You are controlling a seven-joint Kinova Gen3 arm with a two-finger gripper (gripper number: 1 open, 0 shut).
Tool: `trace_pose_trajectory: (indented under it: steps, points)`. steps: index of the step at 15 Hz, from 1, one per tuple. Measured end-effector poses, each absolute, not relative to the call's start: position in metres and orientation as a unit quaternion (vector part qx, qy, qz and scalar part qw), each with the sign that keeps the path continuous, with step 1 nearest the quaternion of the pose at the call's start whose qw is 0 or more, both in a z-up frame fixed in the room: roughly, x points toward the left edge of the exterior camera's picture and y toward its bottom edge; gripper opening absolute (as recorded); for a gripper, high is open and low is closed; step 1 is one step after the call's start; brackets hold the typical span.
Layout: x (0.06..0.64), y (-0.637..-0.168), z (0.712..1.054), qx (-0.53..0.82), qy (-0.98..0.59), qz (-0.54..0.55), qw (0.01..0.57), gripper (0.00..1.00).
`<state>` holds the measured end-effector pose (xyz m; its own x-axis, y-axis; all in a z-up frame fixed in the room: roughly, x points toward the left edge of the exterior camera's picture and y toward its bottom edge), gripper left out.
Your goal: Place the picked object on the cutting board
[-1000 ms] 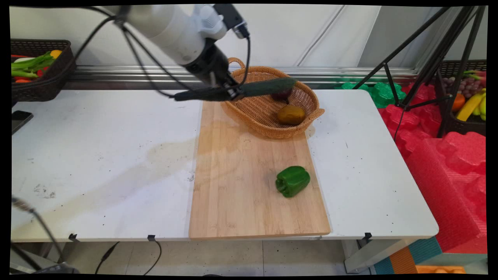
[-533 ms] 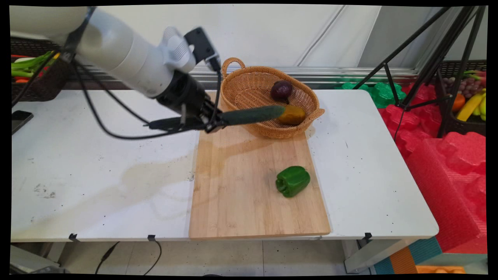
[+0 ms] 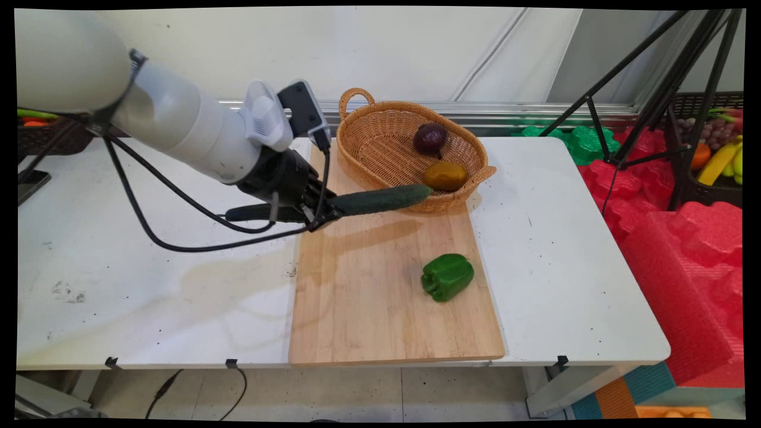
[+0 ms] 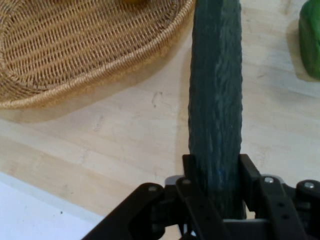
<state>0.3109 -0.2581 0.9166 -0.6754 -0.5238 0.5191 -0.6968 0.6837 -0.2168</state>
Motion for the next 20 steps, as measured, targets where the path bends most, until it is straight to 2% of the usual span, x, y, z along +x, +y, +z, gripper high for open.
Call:
trace_pose_trajectory:
  steps: [9, 20]
  points:
    - [0.286, -0.299, 0.859, 0.32, -0.899, 0.197, 0.224, 0.0]
    - [0.267, -0.332, 0.806, 0.311, -0.905, 0.177, 0.231, 0.0]
